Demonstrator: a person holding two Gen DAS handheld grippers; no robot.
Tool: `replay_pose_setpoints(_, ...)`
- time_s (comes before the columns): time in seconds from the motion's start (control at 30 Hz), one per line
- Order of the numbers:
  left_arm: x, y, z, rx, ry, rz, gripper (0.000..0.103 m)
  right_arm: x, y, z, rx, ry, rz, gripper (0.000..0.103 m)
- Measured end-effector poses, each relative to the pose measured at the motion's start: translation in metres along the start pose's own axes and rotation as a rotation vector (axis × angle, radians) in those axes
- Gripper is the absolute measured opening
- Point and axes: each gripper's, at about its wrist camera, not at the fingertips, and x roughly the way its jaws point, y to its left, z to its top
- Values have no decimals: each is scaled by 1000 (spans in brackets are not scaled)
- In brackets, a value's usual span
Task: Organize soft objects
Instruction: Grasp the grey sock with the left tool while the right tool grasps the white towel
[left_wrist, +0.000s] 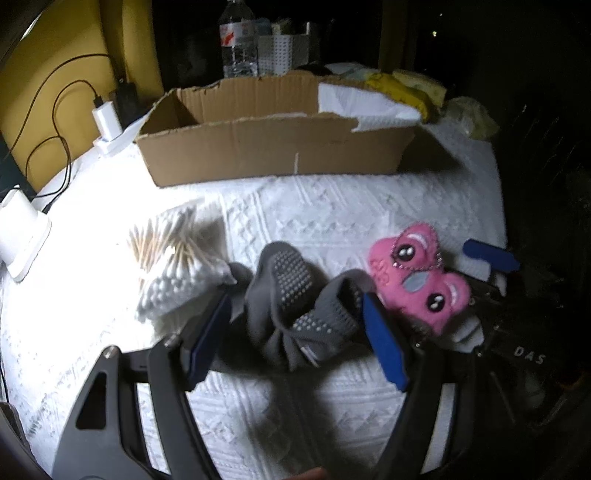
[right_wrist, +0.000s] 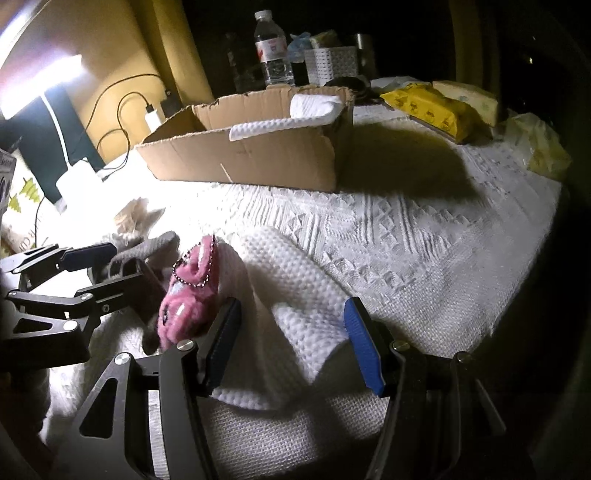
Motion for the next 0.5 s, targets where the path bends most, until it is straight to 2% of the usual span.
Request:
replay_pose_setpoints(0.1,6,-1,-4,13,12,17,74,2,5,-2,-46,-9,-42,49)
replay_pose_setpoints(0.2,11,-1,-5,19,22,25,76,2,6,-3,-68,-18,-48,37)
replay_pose_setpoints(0.27,12,-1,-6,19,19,27,76,2,5,-3,-69,-24,-39,20)
replay_pose_setpoints(0.3,12,-1,-7,19,15,25,75,2,4,-3,-63,-26,-34,16)
replay_pose_setpoints(0.4,11,-1,-9,25,7,21,74,1,1,-4,-46,-27,-17,9)
replay_pose_setpoints(0.47,10,-3,-10,34,-2,18,67,-2,0,-3,-41,-32,-8,8)
replay_pose_setpoints(0.5,8,-4,-11,36,-8,15,60,-4,0,-3,-39,-38,-7,7)
